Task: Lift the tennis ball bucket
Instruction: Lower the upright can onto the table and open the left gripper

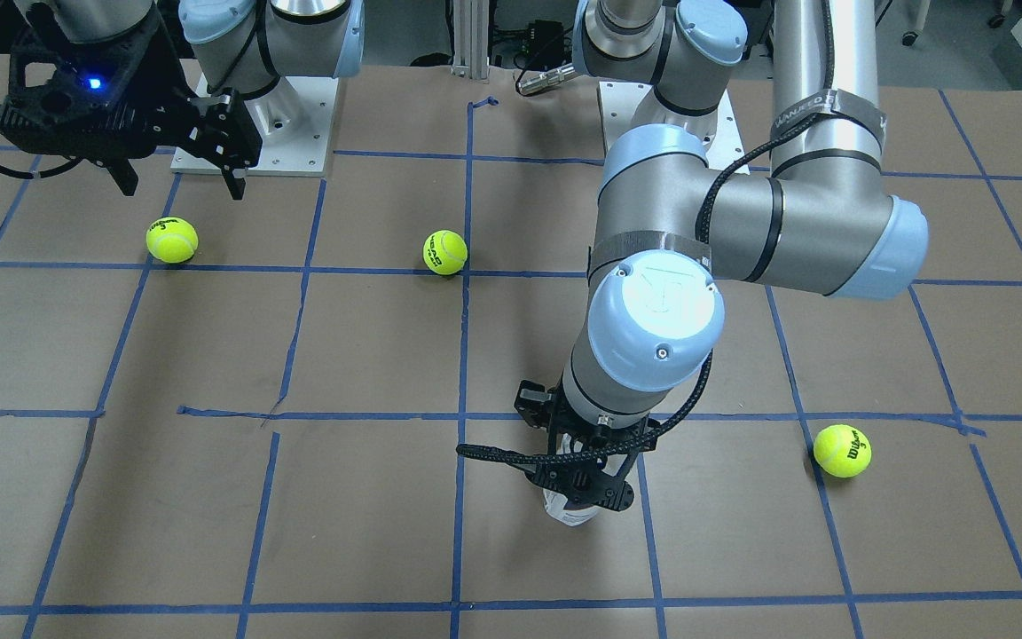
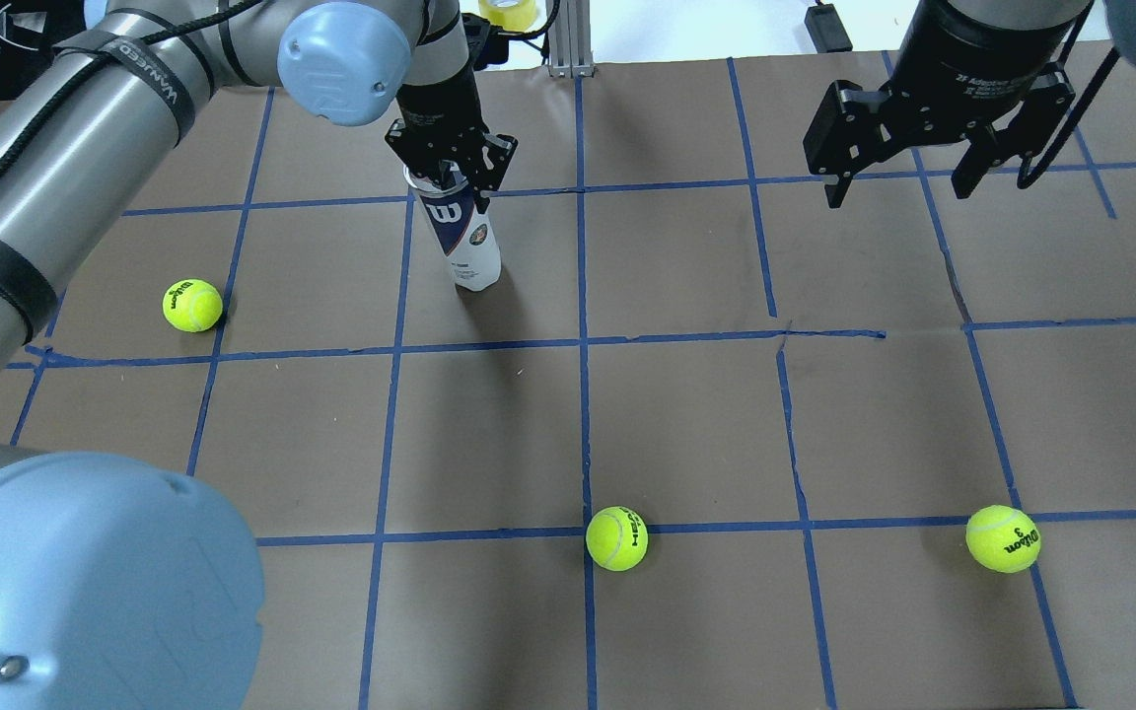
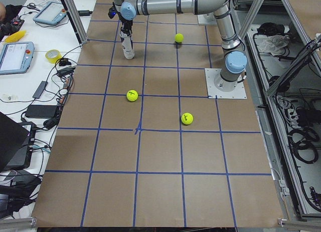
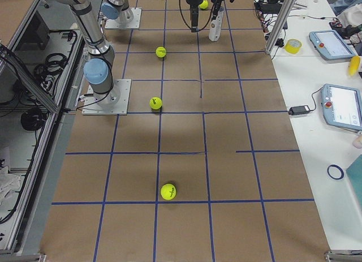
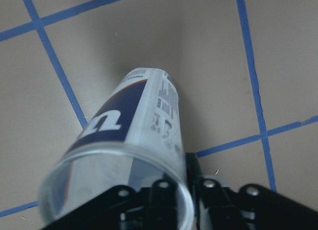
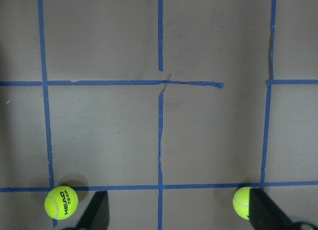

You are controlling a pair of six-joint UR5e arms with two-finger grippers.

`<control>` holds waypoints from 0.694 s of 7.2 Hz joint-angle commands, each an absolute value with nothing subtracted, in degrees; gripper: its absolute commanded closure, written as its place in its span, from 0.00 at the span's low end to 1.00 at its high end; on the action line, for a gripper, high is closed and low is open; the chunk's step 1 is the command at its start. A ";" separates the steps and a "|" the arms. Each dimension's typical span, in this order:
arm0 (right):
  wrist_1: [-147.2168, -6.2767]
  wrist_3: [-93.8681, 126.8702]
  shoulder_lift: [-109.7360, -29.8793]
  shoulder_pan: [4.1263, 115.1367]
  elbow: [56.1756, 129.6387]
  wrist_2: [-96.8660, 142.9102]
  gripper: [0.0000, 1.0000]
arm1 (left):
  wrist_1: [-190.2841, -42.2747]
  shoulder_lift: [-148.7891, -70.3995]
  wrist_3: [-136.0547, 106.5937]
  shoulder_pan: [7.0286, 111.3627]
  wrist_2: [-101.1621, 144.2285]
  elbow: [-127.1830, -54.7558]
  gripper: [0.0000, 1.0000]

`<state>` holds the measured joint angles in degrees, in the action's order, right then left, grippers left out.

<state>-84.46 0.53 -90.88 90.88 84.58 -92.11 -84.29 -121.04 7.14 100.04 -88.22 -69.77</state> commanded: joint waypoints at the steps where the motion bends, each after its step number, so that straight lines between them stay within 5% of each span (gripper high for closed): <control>1: -84.46 0.53 -90.88 90.88 84.64 -92.11 0.00 | -84.64 -119.19 7.03 100.54 -87.89 -69.26 0.00; 5: -84.46 0.26 -90.88 90.88 84.64 -92.11 0.00 | -90.35 -108.66 0.44 100.29 -88.24 -69.51 0.00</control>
<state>-84.46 0.31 -90.88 90.88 84.64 -92.11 -89.08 -112.18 1.64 100.96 -88.14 -69.00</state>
